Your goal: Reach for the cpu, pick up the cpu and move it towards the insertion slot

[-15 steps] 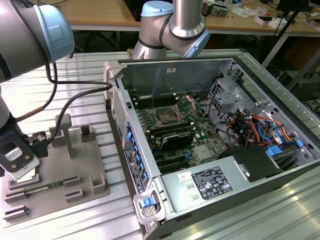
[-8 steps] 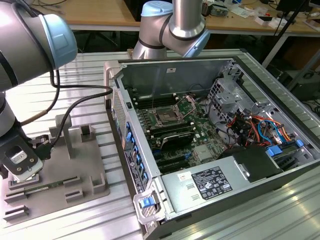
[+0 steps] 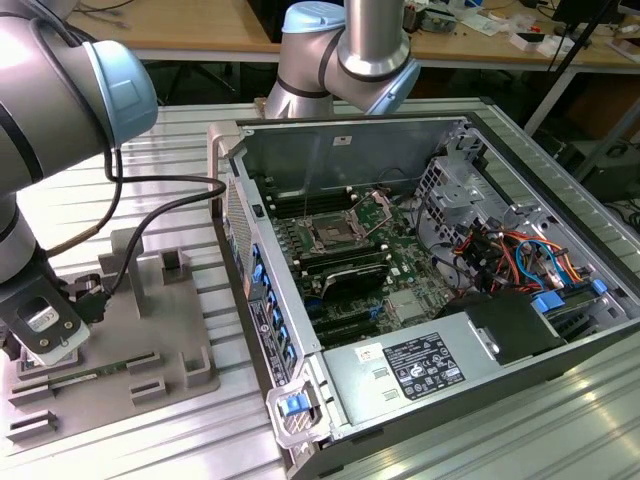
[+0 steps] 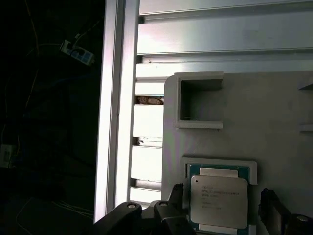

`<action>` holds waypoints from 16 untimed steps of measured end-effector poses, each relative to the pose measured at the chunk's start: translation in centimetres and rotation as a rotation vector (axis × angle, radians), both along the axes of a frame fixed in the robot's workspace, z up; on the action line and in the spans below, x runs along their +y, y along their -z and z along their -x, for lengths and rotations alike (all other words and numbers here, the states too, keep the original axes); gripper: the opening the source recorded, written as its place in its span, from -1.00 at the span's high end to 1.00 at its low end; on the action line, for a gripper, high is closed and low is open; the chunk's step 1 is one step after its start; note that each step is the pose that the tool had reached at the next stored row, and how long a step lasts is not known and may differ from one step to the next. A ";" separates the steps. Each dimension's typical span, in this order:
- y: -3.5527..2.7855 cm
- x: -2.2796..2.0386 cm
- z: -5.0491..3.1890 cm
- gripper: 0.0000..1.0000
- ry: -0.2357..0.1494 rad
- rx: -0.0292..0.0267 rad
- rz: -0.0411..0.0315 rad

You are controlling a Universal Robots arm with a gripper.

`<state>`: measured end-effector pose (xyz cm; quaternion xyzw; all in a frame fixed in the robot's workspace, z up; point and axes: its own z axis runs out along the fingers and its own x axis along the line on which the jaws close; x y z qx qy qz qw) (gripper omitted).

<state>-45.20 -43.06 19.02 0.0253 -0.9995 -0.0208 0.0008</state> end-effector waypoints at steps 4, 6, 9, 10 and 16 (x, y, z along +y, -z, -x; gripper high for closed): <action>0.01 0.00 0.00 -0.25 0.000 -0.0001 -0.0001; 0.01 0.00 0.00 -0.25 0.000 0.0000 -0.0001; 0.02 0.00 0.01 -0.09 0.000 0.0000 0.0000; 0.02 0.00 0.01 -0.09 0.000 0.0000 0.0000; 0.01 0.01 0.00 -0.09 0.000 -0.0004 -0.0005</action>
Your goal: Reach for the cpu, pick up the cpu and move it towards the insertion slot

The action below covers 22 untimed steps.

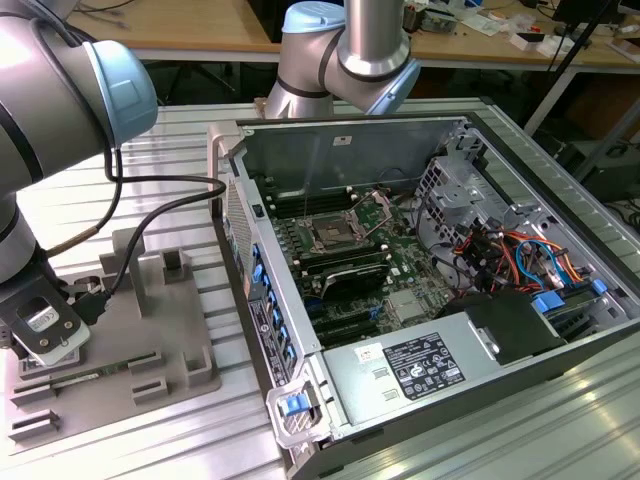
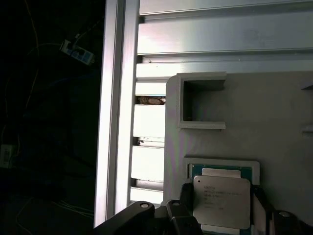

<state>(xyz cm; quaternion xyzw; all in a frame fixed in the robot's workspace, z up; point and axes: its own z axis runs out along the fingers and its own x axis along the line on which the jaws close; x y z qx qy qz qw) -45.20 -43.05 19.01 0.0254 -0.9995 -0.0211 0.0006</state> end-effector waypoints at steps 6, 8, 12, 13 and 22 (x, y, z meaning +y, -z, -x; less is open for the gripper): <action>-1.00 0.00 0.00 -0.09 0.000 0.0002 0.0000; -1.47 0.00 0.01 -0.09 0.000 0.0003 0.0000; -1.93 0.00 0.00 -0.09 0.000 0.0000 -0.0002; -1.93 0.00 0.00 -0.09 0.000 0.0000 -0.0002; -2.40 0.00 0.00 -0.09 0.000 0.0002 0.0000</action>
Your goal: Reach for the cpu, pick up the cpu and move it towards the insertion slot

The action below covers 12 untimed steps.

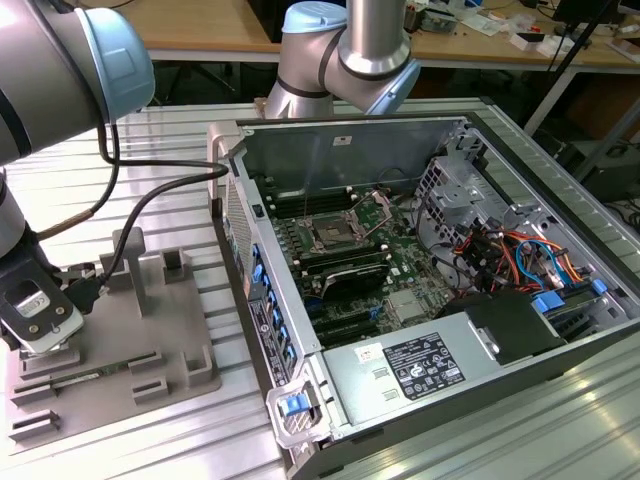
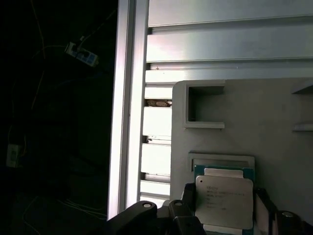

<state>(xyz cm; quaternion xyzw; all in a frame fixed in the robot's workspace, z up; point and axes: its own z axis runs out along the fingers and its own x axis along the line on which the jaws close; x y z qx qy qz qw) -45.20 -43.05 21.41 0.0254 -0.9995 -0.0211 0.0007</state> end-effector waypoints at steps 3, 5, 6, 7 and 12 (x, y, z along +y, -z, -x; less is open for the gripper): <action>-0.02 0.00 0.00 -0.09 0.000 0.0001 0.0000; -0.08 0.00 0.00 -0.09 0.000 0.0002 0.0001; -0.14 0.00 0.00 -0.09 0.000 0.0002 0.0000; -0.18 0.00 0.00 -0.09 0.000 0.0001 0.0001; -0.29 0.00 0.00 -0.09 0.000 0.0001 0.0001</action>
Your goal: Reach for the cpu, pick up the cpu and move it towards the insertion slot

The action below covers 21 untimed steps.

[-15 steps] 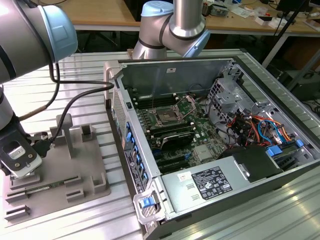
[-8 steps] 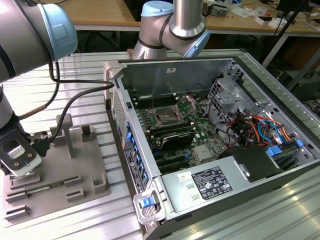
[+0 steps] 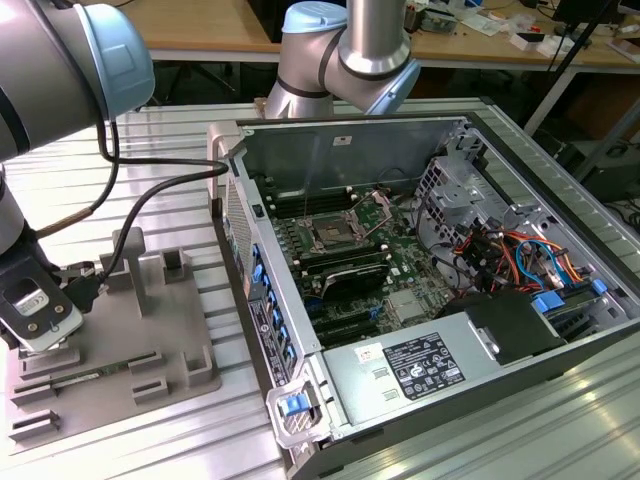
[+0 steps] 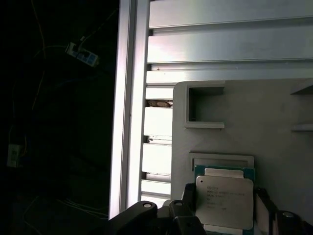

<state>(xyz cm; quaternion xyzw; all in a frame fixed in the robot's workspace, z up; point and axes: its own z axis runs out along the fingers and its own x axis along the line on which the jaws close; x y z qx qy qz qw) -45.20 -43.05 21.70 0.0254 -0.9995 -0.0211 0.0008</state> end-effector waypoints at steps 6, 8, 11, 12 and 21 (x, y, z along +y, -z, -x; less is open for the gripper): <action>-0.44 0.00 0.00 -0.09 0.000 0.0000 -0.0001; -0.45 0.00 0.00 -0.09 0.000 0.0000 -0.0001; -0.46 0.00 0.00 -0.09 0.000 0.0000 0.0000; -0.46 0.00 0.00 -0.09 0.000 0.0000 0.0000; -0.87 0.00 0.00 -0.09 0.000 0.0001 0.0000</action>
